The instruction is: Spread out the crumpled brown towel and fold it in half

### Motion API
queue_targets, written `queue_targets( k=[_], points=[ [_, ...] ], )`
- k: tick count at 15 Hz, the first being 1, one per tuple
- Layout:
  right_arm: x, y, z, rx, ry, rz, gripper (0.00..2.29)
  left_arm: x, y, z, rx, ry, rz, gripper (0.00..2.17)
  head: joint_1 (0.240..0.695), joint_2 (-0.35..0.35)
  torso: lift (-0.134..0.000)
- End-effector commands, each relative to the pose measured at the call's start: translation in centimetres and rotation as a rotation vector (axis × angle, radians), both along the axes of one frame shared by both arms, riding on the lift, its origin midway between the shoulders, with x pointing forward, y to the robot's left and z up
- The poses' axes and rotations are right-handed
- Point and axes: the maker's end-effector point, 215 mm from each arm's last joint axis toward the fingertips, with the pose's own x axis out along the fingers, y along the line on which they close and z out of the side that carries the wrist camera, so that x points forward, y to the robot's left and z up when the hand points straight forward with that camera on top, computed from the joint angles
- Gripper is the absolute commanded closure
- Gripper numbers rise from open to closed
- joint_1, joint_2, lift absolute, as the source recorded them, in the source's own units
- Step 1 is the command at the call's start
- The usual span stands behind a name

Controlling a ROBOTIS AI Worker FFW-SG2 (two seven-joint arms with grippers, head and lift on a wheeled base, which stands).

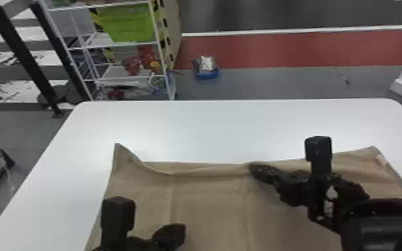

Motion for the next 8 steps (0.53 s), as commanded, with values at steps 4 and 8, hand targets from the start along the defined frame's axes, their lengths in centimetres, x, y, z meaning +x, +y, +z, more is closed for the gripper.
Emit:
queue_targets(
  k=[4,8],
  points=[
    [2.6,-0.2,2.3,-0.001,-0.059,-0.026,1.68,-0.2,-0.2,-0.1,-0.008,0.006,0.004,2.04,0.695,0.130,-0.124],
    [6.5,-1.3,3.1,-0.031,-0.074,-0.063,1.68,-0.4,0.1,-0.3,-0.005,0.010,0.009,2.04,0.695,0.121,-0.124]
  ],
)
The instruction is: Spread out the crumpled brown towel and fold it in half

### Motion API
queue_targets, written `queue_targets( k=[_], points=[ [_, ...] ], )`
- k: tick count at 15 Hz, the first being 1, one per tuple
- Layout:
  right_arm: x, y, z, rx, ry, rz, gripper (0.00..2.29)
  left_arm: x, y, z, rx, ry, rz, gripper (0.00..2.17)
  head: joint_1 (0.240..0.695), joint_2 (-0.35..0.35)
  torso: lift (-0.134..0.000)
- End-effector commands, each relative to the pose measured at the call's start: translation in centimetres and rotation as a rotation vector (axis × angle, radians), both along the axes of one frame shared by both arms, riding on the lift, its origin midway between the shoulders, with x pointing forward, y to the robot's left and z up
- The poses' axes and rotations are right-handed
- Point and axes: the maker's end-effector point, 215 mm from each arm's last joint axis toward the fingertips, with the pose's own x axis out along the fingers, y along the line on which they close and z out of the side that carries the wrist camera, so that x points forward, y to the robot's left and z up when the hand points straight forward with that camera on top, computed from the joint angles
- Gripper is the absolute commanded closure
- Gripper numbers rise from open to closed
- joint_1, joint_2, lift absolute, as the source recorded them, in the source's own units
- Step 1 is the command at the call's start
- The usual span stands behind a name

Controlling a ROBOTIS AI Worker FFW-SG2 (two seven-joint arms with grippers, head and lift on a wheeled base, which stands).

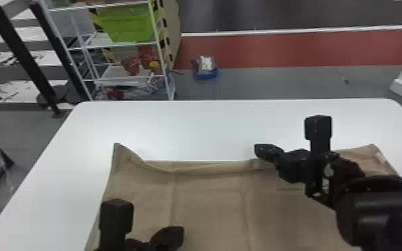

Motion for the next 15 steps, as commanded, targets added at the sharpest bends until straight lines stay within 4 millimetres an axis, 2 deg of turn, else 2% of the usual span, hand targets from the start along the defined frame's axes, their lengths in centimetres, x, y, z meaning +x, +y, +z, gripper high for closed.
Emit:
queue_targets(
  k=[1,3,4,5,7,8,9,10,11,13,15],
  points=[
    [2.4,-0.9,-0.4,-0.013,0.007,-0.019,1.68,-0.1,0.0,0.0,-0.005,0.002,0.007,2.04,0.695,0.118,-0.124],
    [3.6,-2.1,-1.2,-0.023,-0.006,-0.048,1.68,-0.1,0.0,0.0,-0.004,0.001,0.008,2.04,0.695,0.108,-0.124],
    [3.6,-2.5,-1.2,-0.014,-0.005,-0.055,1.68,-0.1,0.1,0.0,-0.003,-0.002,0.009,2.04,0.695,0.103,-0.124],
    [2.6,-2.8,-1.9,0.005,0.008,-0.057,1.68,0.2,0.2,0.2,-0.001,-0.015,0.010,2.04,0.695,0.091,-0.124],
    [1.1,-3.4,-1.3,0.014,-0.007,-0.062,1.68,0.5,0.3,0.6,0.001,-0.030,0.011,2.04,0.695,0.085,-0.124],
    [0.9,-4.1,-0.9,0.006,-0.007,-0.073,1.67,0.6,0.3,0.7,0.002,-0.032,0.012,2.04,0.695,0.083,-0.124],
    [1.2,-5.2,0.2,0.003,-0.020,-0.089,1.32,0.5,0.3,0.6,0.002,-0.030,0.012,2.04,0.695,0.081,-0.124],
    [1.3,-7.0,0.7,-0.005,-0.029,-0.097,0.79,0.6,0.3,0.7,0.002,-0.032,0.012,2.04,0.695,0.072,-0.124],
    [1.8,-8.7,1.6,-0.009,-0.032,-0.081,0.46,0.7,0.3,0.6,0.002,-0.033,0.011,2.04,0.695,0.065,-0.124],
    [2.6,-12.5,2.8,-0.067,-0.051,-0.080,0.23,0.7,0.3,0.5,0.002,-0.033,0.011,2.04,0.695,0.044,-0.124],
    [3.6,-16.4,4.0,-0.130,-0.064,-0.074,0.23,0.8,0.3,0.5,0.002,-0.033,0.011,2.04,0.695,-0.016,-0.124]
  ],
)
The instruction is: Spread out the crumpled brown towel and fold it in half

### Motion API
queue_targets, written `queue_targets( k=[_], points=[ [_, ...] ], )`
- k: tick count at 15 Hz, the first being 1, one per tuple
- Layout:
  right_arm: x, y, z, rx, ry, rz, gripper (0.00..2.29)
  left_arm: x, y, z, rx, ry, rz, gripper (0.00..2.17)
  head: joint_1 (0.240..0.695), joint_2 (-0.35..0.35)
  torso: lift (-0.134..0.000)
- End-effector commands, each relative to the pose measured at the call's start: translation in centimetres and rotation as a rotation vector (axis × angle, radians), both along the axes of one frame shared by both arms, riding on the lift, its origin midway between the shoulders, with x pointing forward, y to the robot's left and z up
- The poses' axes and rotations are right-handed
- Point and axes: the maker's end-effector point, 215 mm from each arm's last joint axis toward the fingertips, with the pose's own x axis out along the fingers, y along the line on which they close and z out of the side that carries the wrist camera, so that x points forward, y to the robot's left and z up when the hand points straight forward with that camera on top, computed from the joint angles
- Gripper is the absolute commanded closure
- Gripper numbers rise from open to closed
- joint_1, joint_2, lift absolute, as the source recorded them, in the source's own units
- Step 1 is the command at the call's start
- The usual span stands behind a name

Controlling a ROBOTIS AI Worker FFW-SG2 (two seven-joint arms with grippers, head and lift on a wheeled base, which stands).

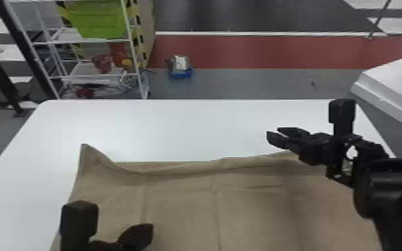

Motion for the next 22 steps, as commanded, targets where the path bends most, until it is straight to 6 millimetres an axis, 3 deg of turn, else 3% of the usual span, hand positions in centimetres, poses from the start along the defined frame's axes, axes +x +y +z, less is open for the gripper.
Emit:
queue_targets(
  k=[1,4,8,10,14,18,22],
  points=[
    [1.0,-5.3,0.5,-0.074,0.003,-0.039,0.23,0.1,-0.1,0.0,-0.007,-0.002,0.005,2.04,0.695,-0.037,-0.124],
    [0.9,-11.3,-0.5,-0.173,0.028,-0.069,0.23,0.2,-0.2,-0.4,0.005,0.003,0.002,2.04,0.695,-0.113,-0.124],
    [0.1,-16.5,-1.4,-0.291,0.067,-0.044,0.24,0.2,-0.6,-0.5,0.006,0.003,-0.005,2.04,0.695,-0.201,-0.124],
    [-0.1,-18.7,-1.9,-0.304,0.095,-0.041,0.39,0.2,-0.5,-0.6,0.009,0.006,-0.005,2.04,0.695,-0.232,-0.124],
    [0.2,-19.7,-3.1,-0.319,0.143,-0.034,0.44,0.2,-0.9,-0.7,0.021,0.006,-0.013,2.04,0.695,-0.275,-0.124],
    [0.9,-18.8,-4.8,-0.298,0.187,-0.012,0.48,0.0,-0.9,-0.7,0.023,0.008,-0.013,2.04,0.695,-0.284,-0.124],
    [1.5,-17.4,-5.1,-0.297,0.200,0.011,1.02,0.0,-0.7,-0.8,0.028,0.008,-0.011,2.04,0.695,-0.265,-0.124]
  ],
)
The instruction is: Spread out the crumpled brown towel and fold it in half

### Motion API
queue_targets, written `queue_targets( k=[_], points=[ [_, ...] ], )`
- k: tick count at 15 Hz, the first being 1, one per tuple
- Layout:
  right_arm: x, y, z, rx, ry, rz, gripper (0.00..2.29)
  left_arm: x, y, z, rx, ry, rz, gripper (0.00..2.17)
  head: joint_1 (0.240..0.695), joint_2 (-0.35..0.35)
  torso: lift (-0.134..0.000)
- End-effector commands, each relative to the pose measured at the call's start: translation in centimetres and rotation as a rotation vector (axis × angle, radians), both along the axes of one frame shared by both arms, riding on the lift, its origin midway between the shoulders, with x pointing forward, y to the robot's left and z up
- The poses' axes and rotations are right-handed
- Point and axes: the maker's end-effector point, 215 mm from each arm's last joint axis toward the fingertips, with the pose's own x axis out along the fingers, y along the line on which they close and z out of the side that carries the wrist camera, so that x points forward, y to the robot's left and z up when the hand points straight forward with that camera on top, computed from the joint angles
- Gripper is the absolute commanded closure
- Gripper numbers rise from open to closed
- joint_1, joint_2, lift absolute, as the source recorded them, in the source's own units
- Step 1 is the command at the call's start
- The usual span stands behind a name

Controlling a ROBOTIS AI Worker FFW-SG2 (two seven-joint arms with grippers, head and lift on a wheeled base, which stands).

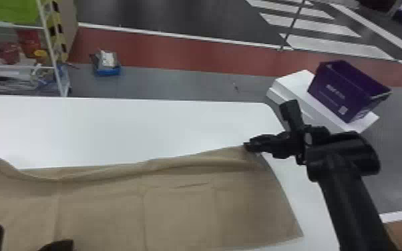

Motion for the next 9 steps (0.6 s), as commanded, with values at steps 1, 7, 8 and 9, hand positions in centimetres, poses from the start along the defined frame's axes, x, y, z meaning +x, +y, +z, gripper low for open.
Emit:
queue_targets(
  k=[1,7,8,9],
  points=[
    [0.1,0.5,0.0,0.005,0.011,0.006,1.21,0.1,0.0,0.1,-0.004,-0.001,0.007,2.04,0.695,-0.261,-0.124],
    [-0.5,0.0,1.2,0.039,0.005,0.001,1.36,0.9,0.0,0.7,-0.002,-0.019,0.008,2.04,0.695,-0.249,-0.124],
    [-0.5,0.0,1.3,0.040,0.003,0.002,1.36,1.1,0.4,1.0,0.002,-0.027,0.013,2.04,0.695,-0.250,-0.124],
    [-0.6,-0.1,1.2,0.038,0.003,0.001,1.36,1.3,0.7,1.3,0.006,-0.035,0.020,2.04,0.695,-0.252,-0.124]
  ],
)
